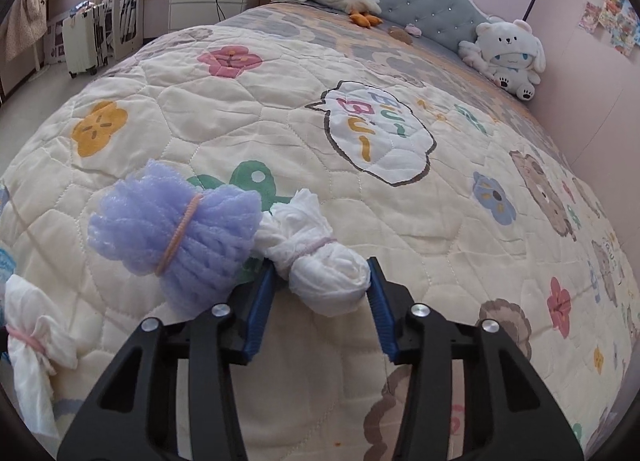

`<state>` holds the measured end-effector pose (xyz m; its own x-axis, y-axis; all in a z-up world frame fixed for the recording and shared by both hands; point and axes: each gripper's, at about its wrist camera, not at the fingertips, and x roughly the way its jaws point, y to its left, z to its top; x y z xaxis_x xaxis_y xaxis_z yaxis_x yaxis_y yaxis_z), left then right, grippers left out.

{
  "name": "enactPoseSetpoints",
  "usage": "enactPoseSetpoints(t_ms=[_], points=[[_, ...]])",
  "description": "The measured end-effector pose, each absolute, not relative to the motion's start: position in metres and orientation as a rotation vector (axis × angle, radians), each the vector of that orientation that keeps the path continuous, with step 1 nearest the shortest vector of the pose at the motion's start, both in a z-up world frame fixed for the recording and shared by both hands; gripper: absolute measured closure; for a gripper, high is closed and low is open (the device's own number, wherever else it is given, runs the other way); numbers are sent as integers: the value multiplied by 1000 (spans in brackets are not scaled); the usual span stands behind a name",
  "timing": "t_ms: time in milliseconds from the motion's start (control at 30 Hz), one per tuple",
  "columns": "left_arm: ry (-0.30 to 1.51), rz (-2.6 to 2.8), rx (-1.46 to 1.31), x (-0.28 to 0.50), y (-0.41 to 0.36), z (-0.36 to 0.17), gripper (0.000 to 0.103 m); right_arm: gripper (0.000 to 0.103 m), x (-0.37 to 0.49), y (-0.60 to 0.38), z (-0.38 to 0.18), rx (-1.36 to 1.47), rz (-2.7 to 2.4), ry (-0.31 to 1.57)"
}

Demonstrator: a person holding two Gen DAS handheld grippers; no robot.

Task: Collect trash
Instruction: 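Grasp the blue-and-white wrapper with the left gripper while the right gripper grasps the white bundle, then carry the wrapper and white bundle in both grippers over the yellow bin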

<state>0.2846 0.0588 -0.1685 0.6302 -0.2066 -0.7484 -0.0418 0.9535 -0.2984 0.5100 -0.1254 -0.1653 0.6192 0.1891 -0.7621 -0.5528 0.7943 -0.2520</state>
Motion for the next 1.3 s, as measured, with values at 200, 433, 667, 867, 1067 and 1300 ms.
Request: enactPoseSetpoints(t_ms=[200, 433, 667, 867, 1067, 1300], points=[[866, -114, -359, 282, 66, -166, 100, 70, 510, -125, -168, -484, 411, 773], [827, -141, -373, 272, 71, -149, 100, 71, 501, -141, -145, -409, 362, 736], [790, -142, -374, 261, 76, -129, 100, 71, 479, -155, -122, -355, 351, 707], [748, -132, -362, 246, 80, -108, 100, 71, 452, -171, -95, -283, 355, 664], [713, -130, -344, 228, 79, -87, 100, 71, 418, -188, -67, -223, 356, 617], [676, -146, -316, 203, 69, -64, 100, 71, 373, -217, -39, -142, 337, 568]])
